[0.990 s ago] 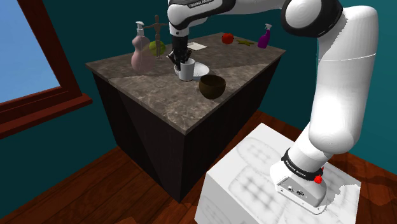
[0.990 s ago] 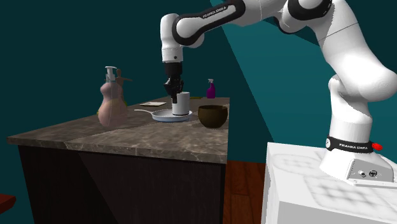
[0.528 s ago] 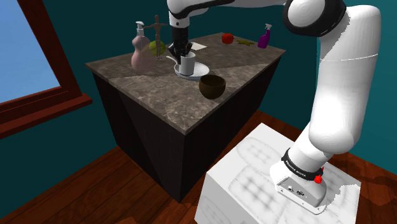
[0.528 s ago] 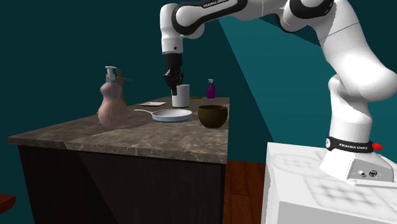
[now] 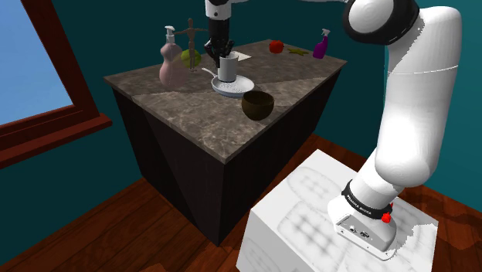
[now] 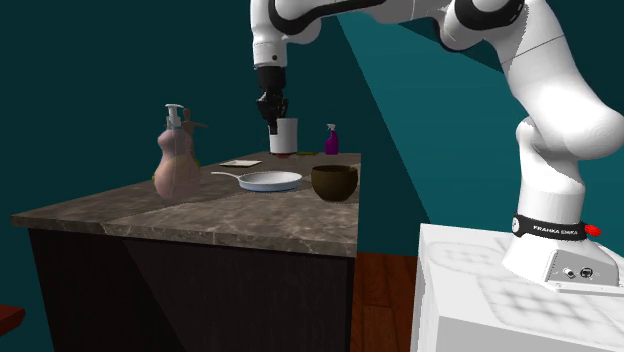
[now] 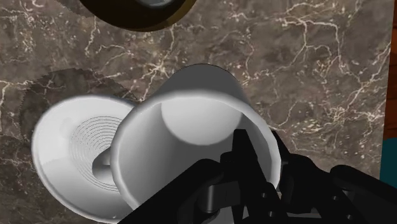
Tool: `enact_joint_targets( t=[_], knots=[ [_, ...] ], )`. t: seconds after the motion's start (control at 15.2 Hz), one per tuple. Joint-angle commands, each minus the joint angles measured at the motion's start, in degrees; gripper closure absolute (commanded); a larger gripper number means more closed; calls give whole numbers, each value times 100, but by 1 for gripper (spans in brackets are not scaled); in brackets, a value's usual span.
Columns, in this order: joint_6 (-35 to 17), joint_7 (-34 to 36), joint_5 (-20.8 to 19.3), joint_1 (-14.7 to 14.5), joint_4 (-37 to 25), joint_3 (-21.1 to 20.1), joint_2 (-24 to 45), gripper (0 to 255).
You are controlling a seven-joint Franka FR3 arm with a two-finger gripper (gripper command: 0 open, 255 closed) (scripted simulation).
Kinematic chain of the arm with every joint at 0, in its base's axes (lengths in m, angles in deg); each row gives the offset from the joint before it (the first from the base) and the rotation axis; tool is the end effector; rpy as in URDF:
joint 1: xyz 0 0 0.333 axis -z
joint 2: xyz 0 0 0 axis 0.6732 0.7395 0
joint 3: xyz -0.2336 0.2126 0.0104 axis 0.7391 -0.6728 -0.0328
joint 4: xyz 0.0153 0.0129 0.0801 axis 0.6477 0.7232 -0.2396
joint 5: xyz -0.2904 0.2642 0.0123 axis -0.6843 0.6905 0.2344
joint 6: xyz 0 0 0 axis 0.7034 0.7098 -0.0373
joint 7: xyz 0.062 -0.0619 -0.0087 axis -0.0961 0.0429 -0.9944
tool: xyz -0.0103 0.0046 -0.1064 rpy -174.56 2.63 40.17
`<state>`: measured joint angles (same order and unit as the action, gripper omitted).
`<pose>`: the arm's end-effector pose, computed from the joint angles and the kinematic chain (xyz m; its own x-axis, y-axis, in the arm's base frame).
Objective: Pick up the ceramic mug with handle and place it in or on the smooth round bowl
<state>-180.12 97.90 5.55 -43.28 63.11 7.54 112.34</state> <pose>0.6800 0.0622 0.4987 0.9958 -0.0919 -0.0053 -0.0913 -0.9934 0.0700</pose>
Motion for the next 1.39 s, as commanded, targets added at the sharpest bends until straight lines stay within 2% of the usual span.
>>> enact_joint_targets(
  t=[0.0, 0.2, 0.46, 0.86, 1.06, 1.32],
  knots=[
    [155, -9, 1, -7, -160, -1, 5, 255],
    [360, -23, 1, -17, -393, -2, 33, 255],
    [-19, -250, 112, 225, 998, 46, -1001, 255],
    [-287, -681, 239, 503, 2541, 214, -2314, 255],
    [-323, -887, 268, 601, 3079, 318, -2831, 255],
    [-629, -868, 262, 600, 3377, 321, -2822, 255]
  ],
)
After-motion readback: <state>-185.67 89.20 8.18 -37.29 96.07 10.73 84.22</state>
